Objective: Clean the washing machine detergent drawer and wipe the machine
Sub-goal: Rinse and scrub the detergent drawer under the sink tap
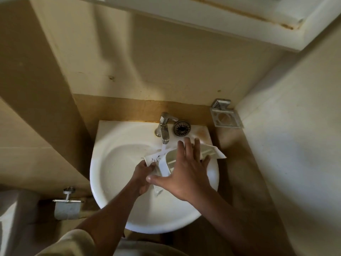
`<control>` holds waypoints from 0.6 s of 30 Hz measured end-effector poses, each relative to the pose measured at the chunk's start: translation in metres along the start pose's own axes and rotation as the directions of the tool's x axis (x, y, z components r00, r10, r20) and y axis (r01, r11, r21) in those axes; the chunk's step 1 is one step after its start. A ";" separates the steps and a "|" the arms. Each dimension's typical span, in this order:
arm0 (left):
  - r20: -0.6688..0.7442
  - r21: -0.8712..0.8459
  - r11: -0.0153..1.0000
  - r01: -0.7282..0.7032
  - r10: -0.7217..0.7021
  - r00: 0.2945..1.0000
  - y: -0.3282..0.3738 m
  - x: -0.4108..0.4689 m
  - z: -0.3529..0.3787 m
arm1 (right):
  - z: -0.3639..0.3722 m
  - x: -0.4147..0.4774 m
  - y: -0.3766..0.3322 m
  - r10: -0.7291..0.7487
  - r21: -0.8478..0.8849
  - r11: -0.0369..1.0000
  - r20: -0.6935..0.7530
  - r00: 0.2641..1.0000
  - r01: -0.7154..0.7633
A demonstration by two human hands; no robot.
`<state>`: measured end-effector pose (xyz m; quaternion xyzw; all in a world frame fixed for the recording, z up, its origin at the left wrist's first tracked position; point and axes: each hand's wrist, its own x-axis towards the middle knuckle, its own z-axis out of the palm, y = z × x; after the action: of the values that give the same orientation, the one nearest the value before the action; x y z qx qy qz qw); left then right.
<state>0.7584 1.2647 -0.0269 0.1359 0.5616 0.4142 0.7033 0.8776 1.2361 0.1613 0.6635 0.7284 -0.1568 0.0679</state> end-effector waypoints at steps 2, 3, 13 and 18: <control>0.008 -0.045 0.999 0.010 -0.009 1.000 0.003 -0.002 0.000 | 0.000 -0.001 -0.010 -0.036 -0.045 0.998 -0.049 0.998 0.033; 0.026 -0.064 0.998 0.021 -0.020 0.999 0.005 -0.005 0.000 | 0.000 -0.001 -0.014 -0.063 -0.082 0.995 -0.071 0.995 0.057; 0.077 0.037 0.980 0.195 -0.197 0.977 0.023 -0.014 -0.017 | -0.016 -0.003 0.033 -0.426 -0.196 0.886 0.018 0.905 0.421; 0.211 0.162 0.961 0.225 -0.257 0.943 0.032 -0.019 -0.008 | -0.046 0.003 0.059 -0.530 -0.073 0.833 0.177 0.829 0.548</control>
<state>0.7371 1.2682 0.0043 0.1604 0.5156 0.2672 0.7981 0.9406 1.2578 0.1952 0.4116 0.8871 -0.1744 0.1151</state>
